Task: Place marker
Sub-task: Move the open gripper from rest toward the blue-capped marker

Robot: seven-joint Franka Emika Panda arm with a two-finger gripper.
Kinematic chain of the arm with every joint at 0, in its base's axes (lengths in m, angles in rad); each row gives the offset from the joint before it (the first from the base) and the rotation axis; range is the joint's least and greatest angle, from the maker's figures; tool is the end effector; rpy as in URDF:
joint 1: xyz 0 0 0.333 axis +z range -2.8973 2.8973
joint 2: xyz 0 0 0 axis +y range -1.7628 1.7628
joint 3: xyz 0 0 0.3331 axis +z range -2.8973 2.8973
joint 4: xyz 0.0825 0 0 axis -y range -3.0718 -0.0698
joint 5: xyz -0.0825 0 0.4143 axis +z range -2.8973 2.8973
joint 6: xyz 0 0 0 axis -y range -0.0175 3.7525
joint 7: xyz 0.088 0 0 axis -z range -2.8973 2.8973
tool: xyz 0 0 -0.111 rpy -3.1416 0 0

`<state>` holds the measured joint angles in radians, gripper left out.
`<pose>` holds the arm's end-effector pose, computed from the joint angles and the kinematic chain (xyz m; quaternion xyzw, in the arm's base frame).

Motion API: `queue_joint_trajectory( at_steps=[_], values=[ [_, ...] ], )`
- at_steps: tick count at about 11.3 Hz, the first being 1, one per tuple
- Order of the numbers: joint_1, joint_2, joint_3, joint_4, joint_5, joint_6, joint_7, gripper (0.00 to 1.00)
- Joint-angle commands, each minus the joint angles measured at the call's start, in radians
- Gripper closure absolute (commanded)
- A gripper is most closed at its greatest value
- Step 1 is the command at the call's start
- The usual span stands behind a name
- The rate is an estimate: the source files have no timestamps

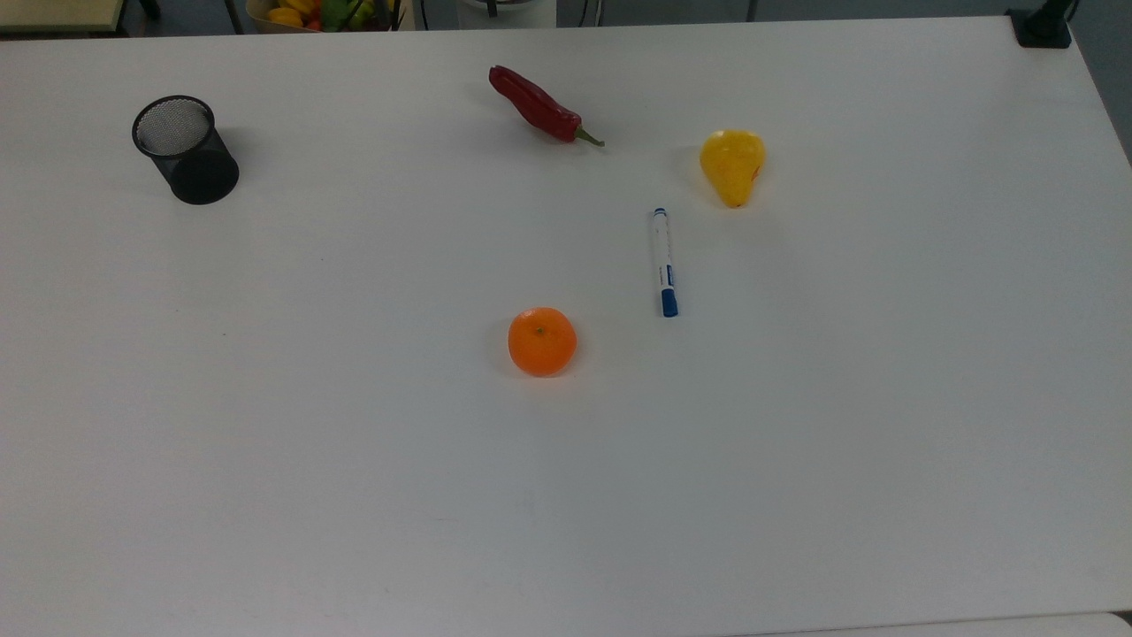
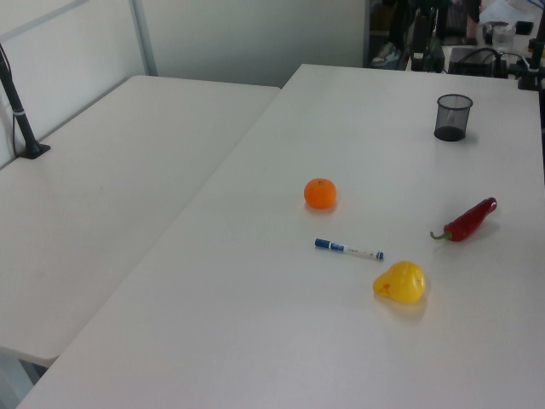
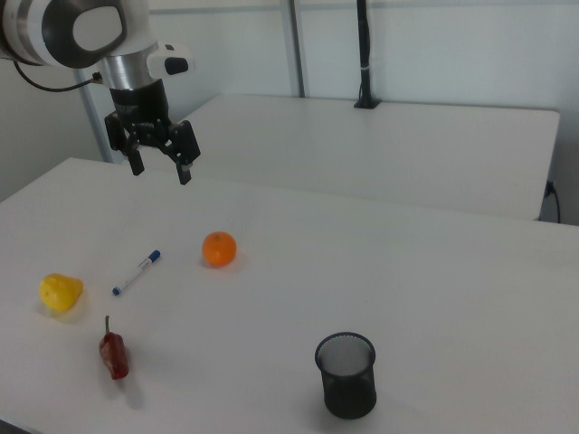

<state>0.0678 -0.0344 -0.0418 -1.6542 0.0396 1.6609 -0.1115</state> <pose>0.5810 0.0188 0.6236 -0.9973 -0.0673 -0.0214 0.0196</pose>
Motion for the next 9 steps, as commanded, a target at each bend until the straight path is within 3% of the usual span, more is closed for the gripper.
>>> queue_joint_trajectory(
  at_steps=[1,6,9],
  values=[
    [0.021,-0.015,-0.021,-0.024,0.006,0.023,-0.017,0.00],
    [0.121,0.039,-0.021,-0.016,-0.003,0.039,-0.005,0.00],
    [0.170,0.099,-0.020,-0.022,-0.003,0.132,0.111,0.00]
  ],
)
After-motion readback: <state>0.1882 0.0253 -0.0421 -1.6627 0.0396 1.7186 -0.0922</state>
